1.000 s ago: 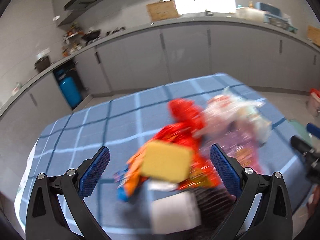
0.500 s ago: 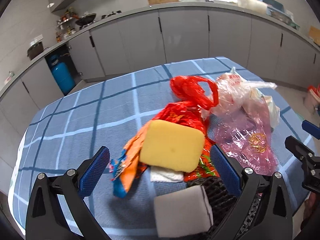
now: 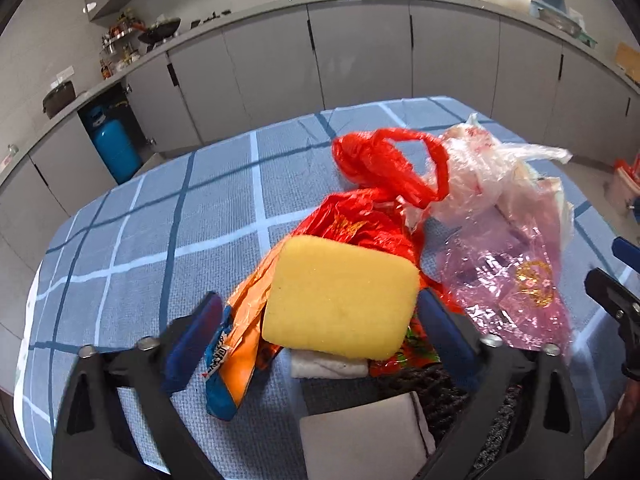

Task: Collect trash
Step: 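Grasp the yellow sponge with the left tool while the right tool reaches for the clear bag, then carry the sponge and clear bag to the teal bucket and release both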

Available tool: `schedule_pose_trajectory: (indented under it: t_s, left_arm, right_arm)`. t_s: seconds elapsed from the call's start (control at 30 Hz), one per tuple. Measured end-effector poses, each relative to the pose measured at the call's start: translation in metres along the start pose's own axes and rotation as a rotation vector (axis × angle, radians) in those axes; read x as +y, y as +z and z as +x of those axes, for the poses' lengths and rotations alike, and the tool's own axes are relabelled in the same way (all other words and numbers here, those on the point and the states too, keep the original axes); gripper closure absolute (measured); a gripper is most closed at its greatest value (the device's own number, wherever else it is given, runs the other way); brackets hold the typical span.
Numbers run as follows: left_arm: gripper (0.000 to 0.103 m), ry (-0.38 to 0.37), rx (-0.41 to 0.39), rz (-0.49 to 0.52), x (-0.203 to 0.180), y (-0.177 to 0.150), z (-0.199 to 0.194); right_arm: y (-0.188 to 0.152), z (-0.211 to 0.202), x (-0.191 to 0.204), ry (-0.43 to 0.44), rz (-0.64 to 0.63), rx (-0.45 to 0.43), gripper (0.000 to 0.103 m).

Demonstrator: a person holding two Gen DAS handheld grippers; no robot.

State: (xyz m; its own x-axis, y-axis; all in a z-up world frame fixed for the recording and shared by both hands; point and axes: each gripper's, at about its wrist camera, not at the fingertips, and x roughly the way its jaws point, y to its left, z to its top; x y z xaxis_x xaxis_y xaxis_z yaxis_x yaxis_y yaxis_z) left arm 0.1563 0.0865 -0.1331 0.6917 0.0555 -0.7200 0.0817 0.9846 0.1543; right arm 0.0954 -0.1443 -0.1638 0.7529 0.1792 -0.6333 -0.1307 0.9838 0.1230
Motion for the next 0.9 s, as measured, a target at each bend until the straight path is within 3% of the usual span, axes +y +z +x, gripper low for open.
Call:
schedule_pose_trajectory:
  t_s: [0.03, 0.23, 0.63, 0.9]
  left_arm:
    - [0.035, -0.024, 0.007, 0.003, 0.000, 0.000, -0.001]
    - [0.039, -0.049, -0.010, 0.006, 0.001, -0.002, -0.009]
    - [0.040, -0.021, -0.109, -0.033, 0.023, 0.015, -0.052]
    - [0.040, -0.016, -0.138, -0.020, 0.016, 0.027, -0.058]
  right_arm:
    - [0.001, 0.000, 0.000, -0.002, -0.002, -0.002, 0.014]
    - [0.011, -0.002, -0.001, -0.025, -0.015, -0.022, 0.014]
    - [0.029, 0.011, -0.005, -0.059, -0.030, -0.036, 0.015]
    - [0.046, 0.043, -0.005, -0.025, -0.063, 0.011, 0.037]
